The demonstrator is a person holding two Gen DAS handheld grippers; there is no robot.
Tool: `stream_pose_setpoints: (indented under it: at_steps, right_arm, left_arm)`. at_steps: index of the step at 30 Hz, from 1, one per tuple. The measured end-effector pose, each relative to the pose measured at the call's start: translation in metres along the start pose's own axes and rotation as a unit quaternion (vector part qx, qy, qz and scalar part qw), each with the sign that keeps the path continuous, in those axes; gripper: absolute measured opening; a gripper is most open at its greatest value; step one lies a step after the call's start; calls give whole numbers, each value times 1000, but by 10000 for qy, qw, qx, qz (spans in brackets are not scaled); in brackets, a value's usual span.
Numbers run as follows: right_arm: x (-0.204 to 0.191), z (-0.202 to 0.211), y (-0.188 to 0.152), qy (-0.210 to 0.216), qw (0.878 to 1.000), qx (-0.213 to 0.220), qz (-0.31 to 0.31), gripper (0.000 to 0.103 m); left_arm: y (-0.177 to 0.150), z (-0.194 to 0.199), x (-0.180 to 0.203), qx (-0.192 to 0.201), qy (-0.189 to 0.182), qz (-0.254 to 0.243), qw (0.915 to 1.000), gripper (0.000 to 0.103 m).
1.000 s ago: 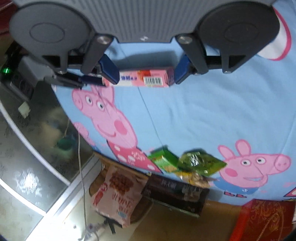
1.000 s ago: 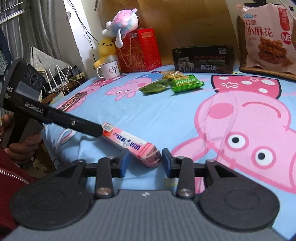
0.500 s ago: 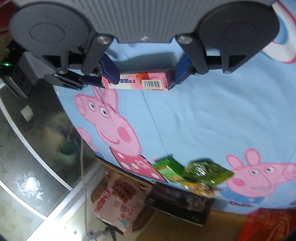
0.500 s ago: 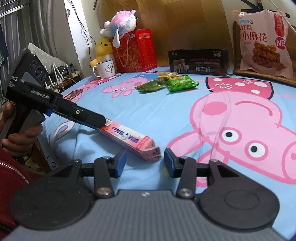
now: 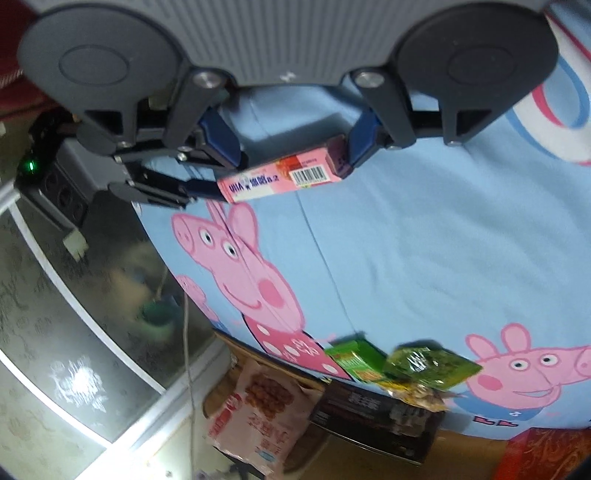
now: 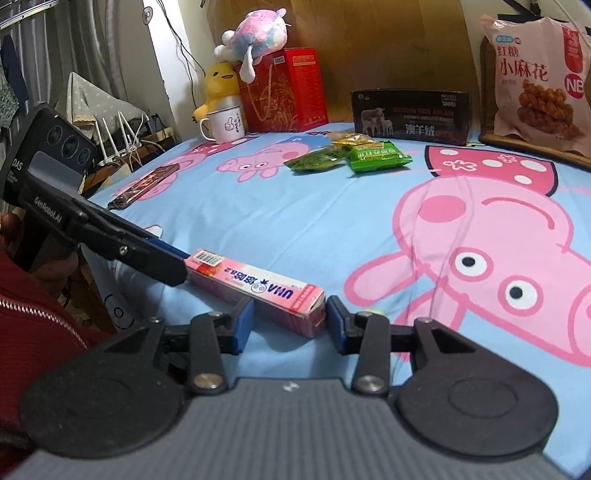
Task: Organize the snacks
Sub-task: 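Carry the pink candy box into the metal tin and open the left gripper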
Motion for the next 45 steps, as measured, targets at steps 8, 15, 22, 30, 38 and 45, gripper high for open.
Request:
stream_pose_setpoints:
  at_steps: [8,15,22,30,38,45]
  right_arm:
    - [24,-10,26,-188,9988,328,-314,42]
    - [71,-23,88,-574,9940,900,-237,42]
    - [143,-67,159,-909,9868,1339,-63,42]
    - [225,-136,202,-1214,9805,1512,-322,42]
    - [260,-177,205,-1679,9730,1503,-492,70]
    - [245,-136,201,-1675,9644,1957,-596,76]
  left_arm:
    - [59,-1,9,432,21,-183,9989,65]
    - [147,-7,27,1028,184,-610,9927,65]
    - [261,-35,28,1564,392,-621,9850,65]
    - [349,-107,-11,1615,746,-197,9838,65]
    - [378,-141,-35,1781,1027,-117,9786,70]
    - [349,-87,-40,1991,766,28,9770,71]
Point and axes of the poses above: each gripper's, at about its wrist camera, not at the fingertips, and z roughly against the way its jaws point, x to its right, y to its top, the point moved 7 cm from there along -z, roughly the way its jaws point, and after that the axes turned 10 degrees about z, right-handed, at the moved point
